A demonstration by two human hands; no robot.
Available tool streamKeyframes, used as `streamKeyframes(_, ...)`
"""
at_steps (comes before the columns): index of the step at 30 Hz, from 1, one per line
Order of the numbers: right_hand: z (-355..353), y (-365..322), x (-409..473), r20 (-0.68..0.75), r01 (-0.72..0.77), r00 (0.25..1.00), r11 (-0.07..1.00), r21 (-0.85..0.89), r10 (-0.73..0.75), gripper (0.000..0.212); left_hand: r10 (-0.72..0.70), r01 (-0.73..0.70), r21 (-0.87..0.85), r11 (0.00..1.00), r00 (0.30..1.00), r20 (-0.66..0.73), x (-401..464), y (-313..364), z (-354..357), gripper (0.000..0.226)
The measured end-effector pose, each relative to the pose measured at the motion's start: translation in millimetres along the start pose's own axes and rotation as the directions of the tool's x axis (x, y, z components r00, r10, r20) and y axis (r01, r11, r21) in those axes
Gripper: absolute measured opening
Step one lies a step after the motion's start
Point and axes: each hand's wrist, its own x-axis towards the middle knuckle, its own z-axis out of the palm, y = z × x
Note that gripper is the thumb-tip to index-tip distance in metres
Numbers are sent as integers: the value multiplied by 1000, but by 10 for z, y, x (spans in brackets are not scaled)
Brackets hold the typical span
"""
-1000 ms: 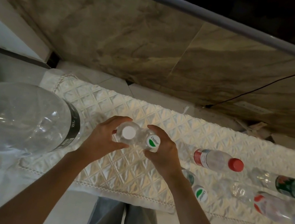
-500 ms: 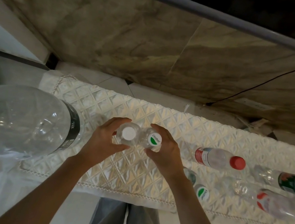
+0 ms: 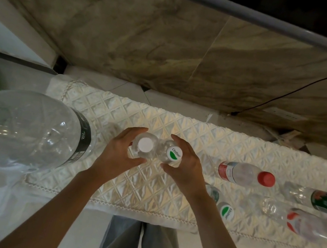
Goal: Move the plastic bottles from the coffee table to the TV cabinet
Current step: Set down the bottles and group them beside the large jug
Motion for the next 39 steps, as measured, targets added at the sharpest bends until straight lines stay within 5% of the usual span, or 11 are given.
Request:
streamKeyframes(11, -96, -29, -97, -17, -8, 1000, 1000, 3, 8, 83, -51, 50, 40, 998, 999, 17, -114, 72, 10, 90)
streamKeyframes(18, -454, -254, -401, -43, -7, 999, 995, -98, 3, 79, -40, 59, 348, 936, 997, -60, -475, 407, -153, 80)
streamKeyframes(26, -939, -456, -1057, -251, 33, 961, 947, -318, -118, 44, 51, 50, 638, 768, 989, -139, -932, 1099, -265, 52)
streamKeyframes(39, -1657, 261, -1728, -358, -101, 933, 921, -377, -45, 36, 67, -5, 586, 810, 994, -83, -1151, 1878, 702, 47)
